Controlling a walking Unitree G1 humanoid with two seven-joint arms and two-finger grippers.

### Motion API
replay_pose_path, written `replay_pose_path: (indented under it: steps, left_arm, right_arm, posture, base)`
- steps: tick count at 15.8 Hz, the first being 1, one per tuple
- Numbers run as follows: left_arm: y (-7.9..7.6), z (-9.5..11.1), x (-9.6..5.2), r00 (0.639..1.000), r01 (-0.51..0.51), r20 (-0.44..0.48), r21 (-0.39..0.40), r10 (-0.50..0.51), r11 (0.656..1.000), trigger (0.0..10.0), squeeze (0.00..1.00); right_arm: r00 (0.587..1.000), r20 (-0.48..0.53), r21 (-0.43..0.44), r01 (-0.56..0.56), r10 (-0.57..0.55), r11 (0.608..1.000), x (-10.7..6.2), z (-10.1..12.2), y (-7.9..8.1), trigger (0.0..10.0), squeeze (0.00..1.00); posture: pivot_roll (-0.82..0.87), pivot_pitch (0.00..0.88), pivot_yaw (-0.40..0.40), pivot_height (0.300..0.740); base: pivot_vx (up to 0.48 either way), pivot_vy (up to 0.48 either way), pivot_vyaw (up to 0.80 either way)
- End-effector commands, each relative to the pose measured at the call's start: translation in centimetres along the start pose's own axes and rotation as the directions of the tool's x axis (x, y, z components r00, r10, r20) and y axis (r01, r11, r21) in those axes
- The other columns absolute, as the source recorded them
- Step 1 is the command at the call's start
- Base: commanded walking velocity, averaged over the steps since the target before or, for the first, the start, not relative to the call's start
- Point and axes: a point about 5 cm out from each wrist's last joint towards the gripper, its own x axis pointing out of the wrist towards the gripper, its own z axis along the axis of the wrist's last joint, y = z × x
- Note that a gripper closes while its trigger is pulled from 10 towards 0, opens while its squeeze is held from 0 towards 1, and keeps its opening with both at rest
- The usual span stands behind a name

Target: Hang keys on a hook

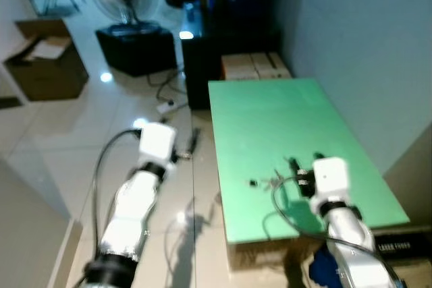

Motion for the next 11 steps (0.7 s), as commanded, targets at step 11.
replay_pose_path:
  steps: [11]
  left_arm:
    - [-1.0, 0.6, 0.4, 0.998, 0.058, 0.028, 0.033, -0.059, 0.998, 10.0, 0.00]
  right_arm:
    - [0.991, -0.091, 0.017, 0.101, -0.099, 0.995, 0.1, -1.4, -0.5, 10.0, 0.00]
  posture:
    - [-0.15, 0.003, 0.035, 0.740]
  base:
    - [0.072, -0.133, 0.00]
